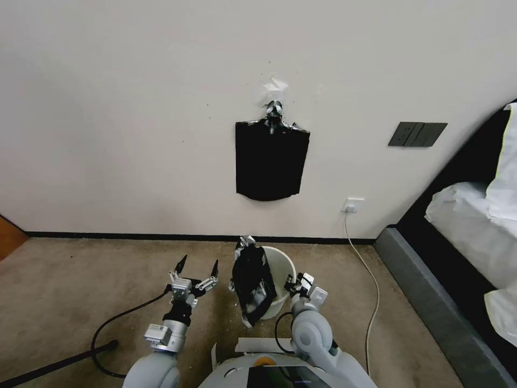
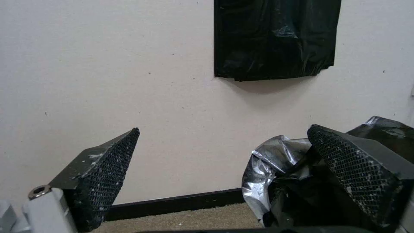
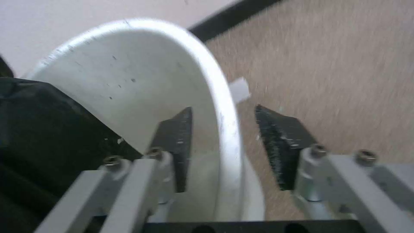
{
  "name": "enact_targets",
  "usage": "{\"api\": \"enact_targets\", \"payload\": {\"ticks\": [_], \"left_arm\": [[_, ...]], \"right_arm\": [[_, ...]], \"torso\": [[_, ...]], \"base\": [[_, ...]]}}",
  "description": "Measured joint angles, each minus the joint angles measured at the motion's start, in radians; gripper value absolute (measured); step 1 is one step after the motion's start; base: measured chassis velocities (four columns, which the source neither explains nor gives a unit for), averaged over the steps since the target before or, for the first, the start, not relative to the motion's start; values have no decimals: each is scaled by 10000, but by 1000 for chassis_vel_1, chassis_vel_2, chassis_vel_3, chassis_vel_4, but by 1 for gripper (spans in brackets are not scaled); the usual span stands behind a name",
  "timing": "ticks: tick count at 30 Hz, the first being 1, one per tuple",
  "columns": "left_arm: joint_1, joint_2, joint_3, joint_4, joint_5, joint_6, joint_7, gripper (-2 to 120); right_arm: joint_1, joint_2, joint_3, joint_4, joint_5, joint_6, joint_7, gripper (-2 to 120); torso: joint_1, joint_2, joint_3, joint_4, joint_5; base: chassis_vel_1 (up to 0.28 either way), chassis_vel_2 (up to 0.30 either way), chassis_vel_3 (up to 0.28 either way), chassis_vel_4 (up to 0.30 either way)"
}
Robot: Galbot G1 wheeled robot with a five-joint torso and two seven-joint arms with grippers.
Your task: Place a trash bag onto the trash bin.
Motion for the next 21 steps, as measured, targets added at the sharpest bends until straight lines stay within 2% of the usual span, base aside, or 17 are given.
{"api": "enact_targets", "payload": {"ticks": [1,3,4,7,8,11,12,13,16,17,18,20,21], "left_arm": [[0,0,0,0,0,0,0,100],[13,-18,66,-51,50,71,-45,100],[13,-18,66,-51,50,71,-45,100],[21,30,113,-139,51,335,-173,100],[21,30,113,-139,51,335,-173,100],[-6,111,143,-256,17,618,-231,100],[-6,111,143,-256,17,618,-231,100],[-42,201,168,-304,1,767,-233,100],[-71,301,219,-343,-19,968,-231,100],[-71,301,219,-343,-19,968,-231,100],[-71,322,238,-350,-23,1034,-226,100],[-57,296,250,-354,-22,1120,-196,100],[-57,296,250,-354,-22,1120,-196,100]], "right_arm": [[0,0,0,0,0,0,0,48],[-129,-659,173,872,-645,-283,-496,61],[-129,-659,173,872,-645,-283,-496,61],[-126,-1468,467,1639,-1170,-492,-1872,76],[-126,-1468,467,1639,-1170,-492,-1872,76],[80,-2422,765,2492,-361,-1376,-3076,88],[80,-2422,765,2492,-361,-1376,-3076,88],[591,-3205,1051,3001,977,-2550,-3689,96],[2019,-4200,1255,3302,3214,-4288,-4130,100],[2019,-4200,1255,3302,3214,-4288,-4130,100],[2838,-4542,1207,3295,4288,-4916,-4132,100],[4372,-4827,694,2887,6062,-5340,-3660,100],[4372,-4827,694,2887,6062,-5340,-3660,100]], "torso": [[0,0,0,0,0],[0,0,0,-1,1],[0,0,0,-1,1],[0,0,1,0,2],[0,0,1,0,2],[0,0,0,-1,1],[0,0,0,-1,1],[0,0,0,-1,0],[1,0,1,-1,0],[1,0,1,-1,0],[1,0,1,4,1],[0,0,1,1,-4],[0,0,1,1,-4]], "base": [[0,0,0,0],[0,0,0,0],[0,0,0,0],[0,0,0,0],[0,0,0,0],[0,0,0,0],[0,0,0,0],[0,0,0,0],[0,0,0,0],[0,0,0,0],[0,0,0,0],[0,0,0,0],[0,0,0,0]]}}
